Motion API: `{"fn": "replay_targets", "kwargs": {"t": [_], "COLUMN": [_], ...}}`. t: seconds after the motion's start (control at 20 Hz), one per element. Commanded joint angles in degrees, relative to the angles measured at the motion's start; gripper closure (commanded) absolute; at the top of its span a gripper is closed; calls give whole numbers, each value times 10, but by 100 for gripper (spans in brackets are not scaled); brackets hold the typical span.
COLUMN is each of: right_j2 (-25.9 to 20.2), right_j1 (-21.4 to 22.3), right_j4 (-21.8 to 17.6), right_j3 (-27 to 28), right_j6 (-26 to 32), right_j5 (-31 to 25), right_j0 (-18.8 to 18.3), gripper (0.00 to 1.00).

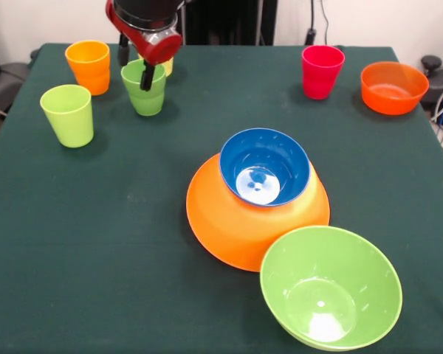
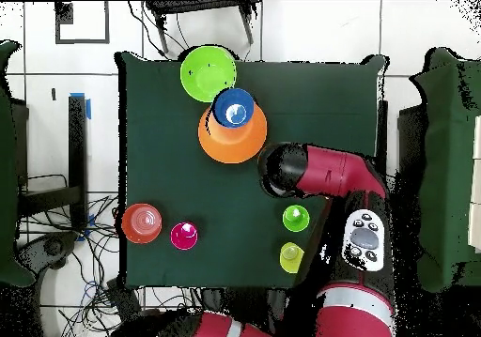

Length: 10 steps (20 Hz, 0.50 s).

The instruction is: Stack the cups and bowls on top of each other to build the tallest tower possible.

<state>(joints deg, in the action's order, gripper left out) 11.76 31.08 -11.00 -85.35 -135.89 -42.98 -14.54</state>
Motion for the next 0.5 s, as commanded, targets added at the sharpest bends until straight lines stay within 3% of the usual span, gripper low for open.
{"fn": "replay_targets", "kwargs": {"t": [0.05,0.5], "right_j2": [-85,-109], "right_j1": [-1,0], "right_j4": [-26,-28], "right_j3": [-68,-102], "right_j6": [74,72], "right_j5": [32,61], "right_j0": [-13,-34], "gripper": [0,0]}}
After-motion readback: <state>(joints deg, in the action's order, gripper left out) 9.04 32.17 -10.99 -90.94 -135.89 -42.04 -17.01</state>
